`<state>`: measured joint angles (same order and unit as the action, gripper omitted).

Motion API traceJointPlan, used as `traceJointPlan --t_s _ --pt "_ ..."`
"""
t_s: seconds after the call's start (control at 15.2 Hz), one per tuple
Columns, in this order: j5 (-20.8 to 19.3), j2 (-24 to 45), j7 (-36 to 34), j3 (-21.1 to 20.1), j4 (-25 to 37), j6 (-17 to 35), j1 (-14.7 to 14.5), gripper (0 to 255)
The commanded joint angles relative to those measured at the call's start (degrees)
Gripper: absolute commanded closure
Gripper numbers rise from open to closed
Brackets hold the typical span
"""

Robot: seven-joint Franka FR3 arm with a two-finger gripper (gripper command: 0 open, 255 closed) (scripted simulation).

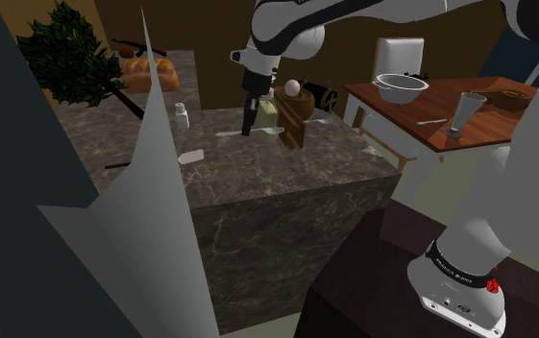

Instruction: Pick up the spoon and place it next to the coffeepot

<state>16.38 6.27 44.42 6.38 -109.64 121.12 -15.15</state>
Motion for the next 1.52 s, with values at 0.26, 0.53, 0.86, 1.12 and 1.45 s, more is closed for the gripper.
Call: traceJointPlan --t_s 0.26,0.53,0.86,1.12,1.45 --pt "-0.8 -1.0 -1.3 0.1 3.5 -4.4 0.0 255" --pt "-1.2 -1.6 -2.1 0.2 5.9 -7.3 0.1 255" --pt "-1.6 -1.9 -3.0 0.3 9.2 -10.9 0.2 255" --pt "-1.9 -2.0 -3.5 0.3 11.6 -13.3 0.2 255" --pt "-1.7 -5.2 2.6 3.2 8.0 -14.4 3.4 255"
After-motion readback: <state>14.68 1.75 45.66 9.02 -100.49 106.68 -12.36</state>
